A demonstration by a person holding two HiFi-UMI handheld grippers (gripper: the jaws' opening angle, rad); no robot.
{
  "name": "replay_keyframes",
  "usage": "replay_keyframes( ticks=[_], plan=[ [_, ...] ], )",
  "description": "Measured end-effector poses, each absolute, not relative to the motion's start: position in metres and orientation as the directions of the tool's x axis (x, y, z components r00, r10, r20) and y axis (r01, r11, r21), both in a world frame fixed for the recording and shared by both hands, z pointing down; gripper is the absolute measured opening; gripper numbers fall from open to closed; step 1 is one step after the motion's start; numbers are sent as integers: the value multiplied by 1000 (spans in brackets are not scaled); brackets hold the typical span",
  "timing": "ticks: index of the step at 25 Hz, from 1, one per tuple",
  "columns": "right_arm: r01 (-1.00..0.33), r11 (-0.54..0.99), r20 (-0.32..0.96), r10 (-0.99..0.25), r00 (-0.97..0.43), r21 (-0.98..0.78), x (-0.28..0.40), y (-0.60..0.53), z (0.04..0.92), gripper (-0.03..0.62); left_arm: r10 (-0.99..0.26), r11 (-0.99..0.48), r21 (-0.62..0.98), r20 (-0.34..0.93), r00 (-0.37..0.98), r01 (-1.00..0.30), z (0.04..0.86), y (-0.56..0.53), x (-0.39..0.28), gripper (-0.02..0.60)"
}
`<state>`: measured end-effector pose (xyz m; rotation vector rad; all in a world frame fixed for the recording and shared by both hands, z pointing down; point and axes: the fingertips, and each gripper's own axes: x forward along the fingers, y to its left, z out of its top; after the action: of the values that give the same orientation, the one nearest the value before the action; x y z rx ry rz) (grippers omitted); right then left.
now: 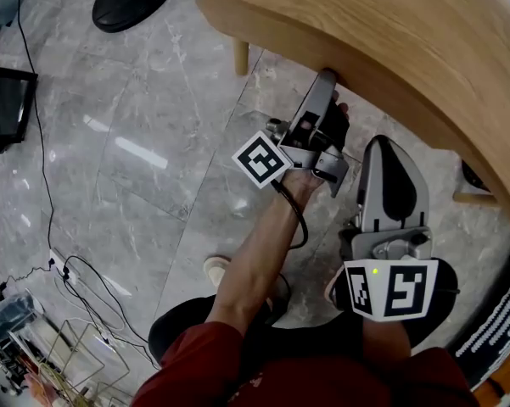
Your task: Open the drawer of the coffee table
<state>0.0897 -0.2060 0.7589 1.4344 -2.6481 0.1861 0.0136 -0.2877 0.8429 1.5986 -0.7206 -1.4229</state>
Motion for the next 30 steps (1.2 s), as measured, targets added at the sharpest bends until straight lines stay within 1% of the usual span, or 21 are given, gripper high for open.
replay_keyframes(
  ticks=[6,10,13,17,26,30],
  plan=[
    [-820,572,166,-807,-567,-22,77,-191,754,-3,-864,-456,886,-463,197,80,844,-263,8,176],
    [-804,595,167,-792,-587,-6,70,-185,752,-3,-872,-449,889,-458,172,92,845,-254,2,176],
    [-792,610,163,-782,-602,0,66,-177,748,-3,-870,-455,884,-468,156,111,846,-241,-2,176],
    [-785,619,149,-776,-613,-1,61,-167,744,-3,-860,-471,877,-481,169,97,848,-224,-7,176],
    [-784,621,132,-777,-616,-4,58,-159,738,-3,-854,-488,865,-501,141,118,847,-220,-9,176],
    [-779,627,132,-771,-623,-8,55,-161,740,-3,-830,-523,842,-539,144,134,842,-228,-7,195]
  ],
)
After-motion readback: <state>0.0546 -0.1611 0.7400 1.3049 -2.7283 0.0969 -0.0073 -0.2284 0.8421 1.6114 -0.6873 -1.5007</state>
